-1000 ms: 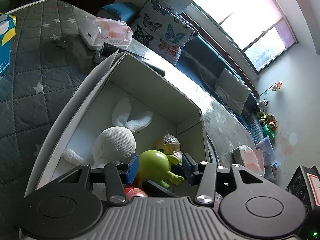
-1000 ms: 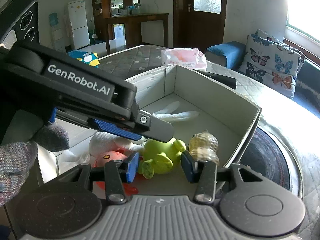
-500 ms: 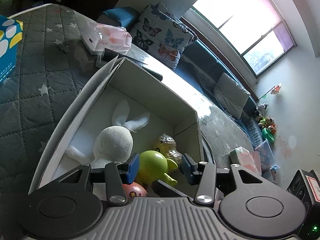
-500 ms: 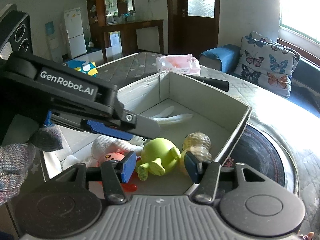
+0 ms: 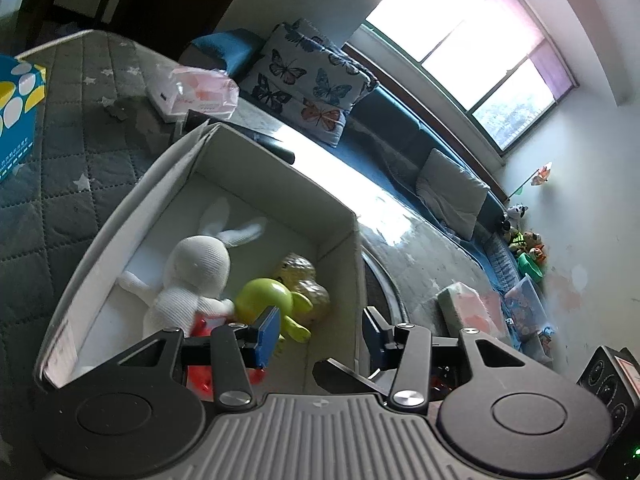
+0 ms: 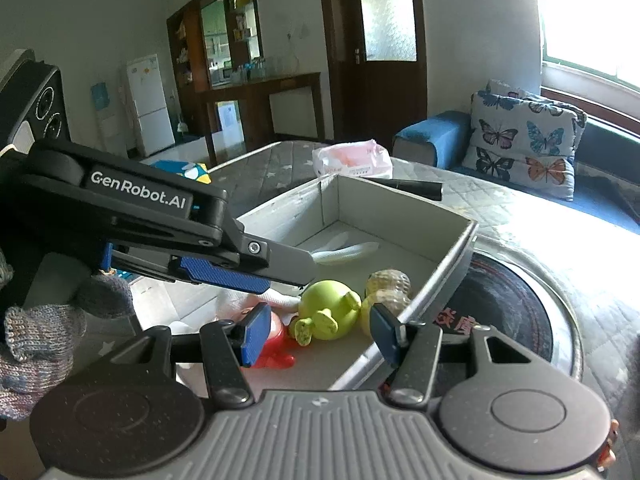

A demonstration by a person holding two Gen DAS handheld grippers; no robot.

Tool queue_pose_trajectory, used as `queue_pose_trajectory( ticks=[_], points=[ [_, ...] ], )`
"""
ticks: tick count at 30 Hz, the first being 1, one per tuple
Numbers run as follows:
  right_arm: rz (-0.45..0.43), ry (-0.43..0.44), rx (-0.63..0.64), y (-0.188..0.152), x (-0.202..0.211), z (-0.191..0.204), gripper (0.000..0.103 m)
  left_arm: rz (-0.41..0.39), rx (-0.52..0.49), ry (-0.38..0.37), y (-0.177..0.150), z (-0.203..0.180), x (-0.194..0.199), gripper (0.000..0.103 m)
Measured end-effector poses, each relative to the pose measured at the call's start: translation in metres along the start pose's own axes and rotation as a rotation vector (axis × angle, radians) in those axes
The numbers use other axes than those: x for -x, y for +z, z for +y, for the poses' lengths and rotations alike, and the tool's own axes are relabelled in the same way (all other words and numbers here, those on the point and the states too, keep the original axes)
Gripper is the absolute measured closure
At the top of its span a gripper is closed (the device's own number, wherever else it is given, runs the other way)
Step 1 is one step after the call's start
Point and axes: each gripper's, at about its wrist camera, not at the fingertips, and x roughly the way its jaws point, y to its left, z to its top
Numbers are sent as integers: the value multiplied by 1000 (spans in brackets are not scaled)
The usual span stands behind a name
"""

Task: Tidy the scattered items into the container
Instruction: 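Open the left gripper to release the green alien in the box, then move the left tool to the black-and-red figure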

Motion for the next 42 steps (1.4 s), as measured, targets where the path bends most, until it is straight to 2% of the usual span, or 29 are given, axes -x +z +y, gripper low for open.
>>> queue_pose_trajectory(
  ticks=[2,4,5,15,17,27,33,34,42],
  points=[
    [-12,-3,-11,-3,9,-1,47,-9,-14,3,-5,-7,4,55],
    [-26,-8,-23,-6,17,-2,37,-11,-22,2,-9,-13,7,55],
    [-35,-12,-26,-8,22,-3,36,-11,-26,-1,-12,-16,8,55],
    [-87,-61,-26,-25,61,-7,31,-10,-82,-24,-37,-50,16,55],
    [-97,-73,-31,-31,70,-9,24,-8,-97,-31,-43,-58,15,55],
    [-122,-148,-34,-63,111,-20,17,38,-157,-58,-75,-91,4,55],
    [-149,-191,-59,-83,133,-30,5,68,-208,-45,-91,-107,-7,55],
    [-151,-198,-62,-86,136,-31,0,70,-219,-41,-93,-110,-9,55],
    [-155,-249,-74,-106,148,-43,0,105,-269,-32,-106,-124,-23,55]
  ],
)
